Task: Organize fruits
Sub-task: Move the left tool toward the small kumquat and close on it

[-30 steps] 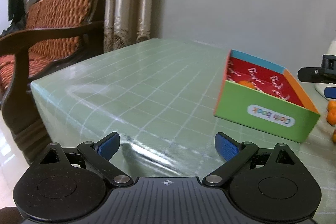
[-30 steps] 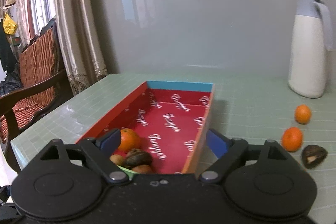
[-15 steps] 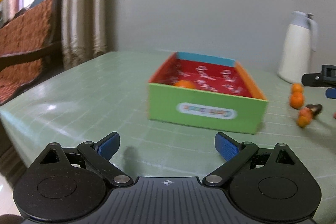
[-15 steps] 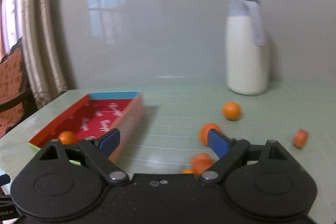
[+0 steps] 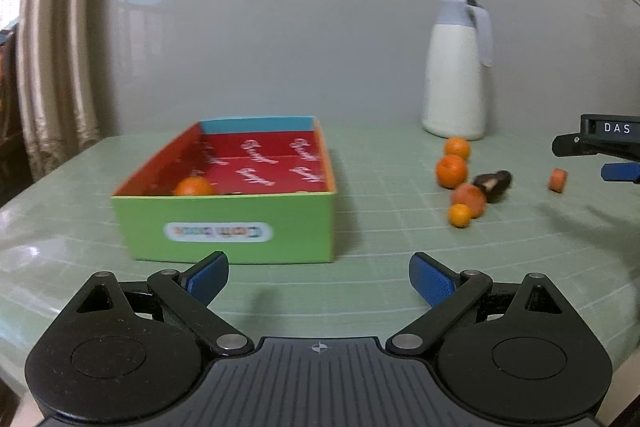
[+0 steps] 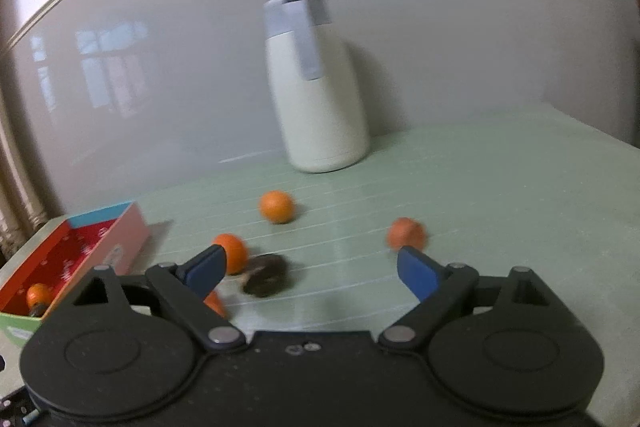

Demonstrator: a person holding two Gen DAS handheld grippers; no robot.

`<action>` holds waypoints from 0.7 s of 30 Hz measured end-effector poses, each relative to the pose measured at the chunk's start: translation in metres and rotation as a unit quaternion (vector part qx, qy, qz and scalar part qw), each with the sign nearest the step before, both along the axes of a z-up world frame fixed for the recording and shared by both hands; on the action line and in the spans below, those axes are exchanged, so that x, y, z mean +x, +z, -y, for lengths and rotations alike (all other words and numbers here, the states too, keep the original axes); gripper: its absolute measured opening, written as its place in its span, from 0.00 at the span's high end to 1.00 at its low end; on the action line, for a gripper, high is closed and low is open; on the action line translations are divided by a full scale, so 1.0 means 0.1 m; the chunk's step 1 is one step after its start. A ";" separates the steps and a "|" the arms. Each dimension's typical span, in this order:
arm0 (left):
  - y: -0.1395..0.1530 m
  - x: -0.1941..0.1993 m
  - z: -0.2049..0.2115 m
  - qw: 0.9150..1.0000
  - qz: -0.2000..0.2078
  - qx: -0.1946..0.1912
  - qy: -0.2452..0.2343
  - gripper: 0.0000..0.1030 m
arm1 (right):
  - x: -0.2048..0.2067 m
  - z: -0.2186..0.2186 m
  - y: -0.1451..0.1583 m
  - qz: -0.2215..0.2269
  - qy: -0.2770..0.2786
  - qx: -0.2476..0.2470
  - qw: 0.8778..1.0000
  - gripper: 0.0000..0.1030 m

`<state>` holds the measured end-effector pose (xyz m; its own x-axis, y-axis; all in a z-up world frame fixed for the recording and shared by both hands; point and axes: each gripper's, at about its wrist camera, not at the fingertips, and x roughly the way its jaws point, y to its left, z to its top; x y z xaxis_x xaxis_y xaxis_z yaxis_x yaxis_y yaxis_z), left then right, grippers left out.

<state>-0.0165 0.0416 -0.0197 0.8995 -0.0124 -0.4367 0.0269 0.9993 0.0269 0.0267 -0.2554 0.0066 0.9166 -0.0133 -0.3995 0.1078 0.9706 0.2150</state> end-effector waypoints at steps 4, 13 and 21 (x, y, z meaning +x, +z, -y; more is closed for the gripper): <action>0.01 0.03 0.16 1.000 -0.004 0.001 -0.021 0.06 | -0.05 0.18 -0.03 -0.004 -0.021 0.011 1.000 0.10; 0.07 0.24 0.56 0.997 -0.018 0.002 -0.079 0.07 | -0.18 0.38 -0.06 -0.002 -0.036 0.015 0.999 0.10; 0.10 0.56 0.83 0.993 -0.037 0.008 -0.111 0.07 | -0.25 0.59 -0.07 0.000 -0.056 0.026 0.998 0.10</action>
